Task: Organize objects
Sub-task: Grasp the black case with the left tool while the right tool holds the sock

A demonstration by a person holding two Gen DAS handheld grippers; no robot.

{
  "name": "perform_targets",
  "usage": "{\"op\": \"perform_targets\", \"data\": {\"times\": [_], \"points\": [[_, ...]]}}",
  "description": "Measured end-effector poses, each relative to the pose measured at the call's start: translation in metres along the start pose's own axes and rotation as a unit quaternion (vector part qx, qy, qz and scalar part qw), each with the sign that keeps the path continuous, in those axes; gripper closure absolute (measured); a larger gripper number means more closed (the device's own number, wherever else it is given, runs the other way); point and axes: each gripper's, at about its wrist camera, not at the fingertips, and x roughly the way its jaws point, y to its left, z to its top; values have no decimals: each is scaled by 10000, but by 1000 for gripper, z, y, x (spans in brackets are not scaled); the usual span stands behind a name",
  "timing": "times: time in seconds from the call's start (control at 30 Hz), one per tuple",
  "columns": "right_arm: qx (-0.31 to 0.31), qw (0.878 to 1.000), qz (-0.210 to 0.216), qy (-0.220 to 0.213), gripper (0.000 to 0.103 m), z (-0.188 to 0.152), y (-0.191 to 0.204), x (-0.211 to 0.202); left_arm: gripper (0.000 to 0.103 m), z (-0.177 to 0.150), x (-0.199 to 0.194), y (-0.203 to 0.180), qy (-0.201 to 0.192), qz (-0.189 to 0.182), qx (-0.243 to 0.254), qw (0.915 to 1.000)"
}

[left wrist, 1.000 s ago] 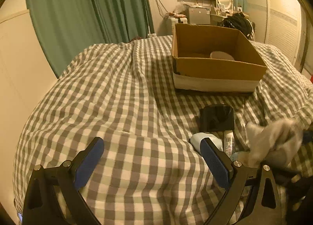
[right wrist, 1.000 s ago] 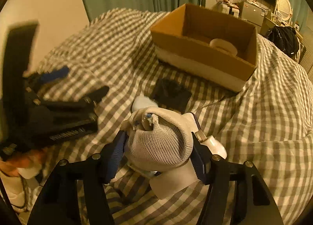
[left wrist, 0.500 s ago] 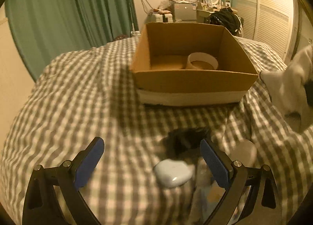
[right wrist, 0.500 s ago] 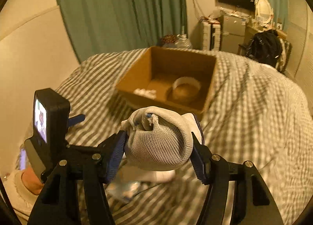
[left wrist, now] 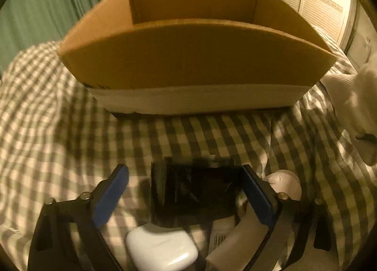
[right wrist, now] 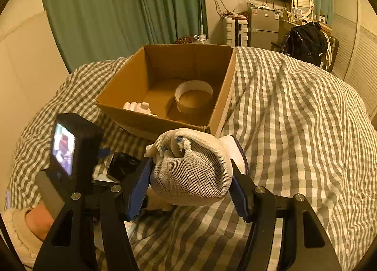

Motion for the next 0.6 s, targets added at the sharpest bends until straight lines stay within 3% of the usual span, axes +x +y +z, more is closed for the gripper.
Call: {"op": "perform_targets", "data": {"times": [0.07, 0.17, 0.27, 0.6], "points": [[13, 10000, 22, 0, 41, -1, -1, 1, 14, -1, 3, 4, 59, -132, -112, 9998], [9, 10000, 8, 26, 41, -4, -2, 2, 36, -3, 2, 3, 82, -84, -25, 9999], [-56, 10000, -64, 12, 41, -5, 3, 2, 46, -5, -2, 0, 33, -71, 123, 9999], [-224, 9992, -326, -78, 41, -7, 12, -2, 47, -14, -37, 4, -266, -8, 279, 9993]]}}
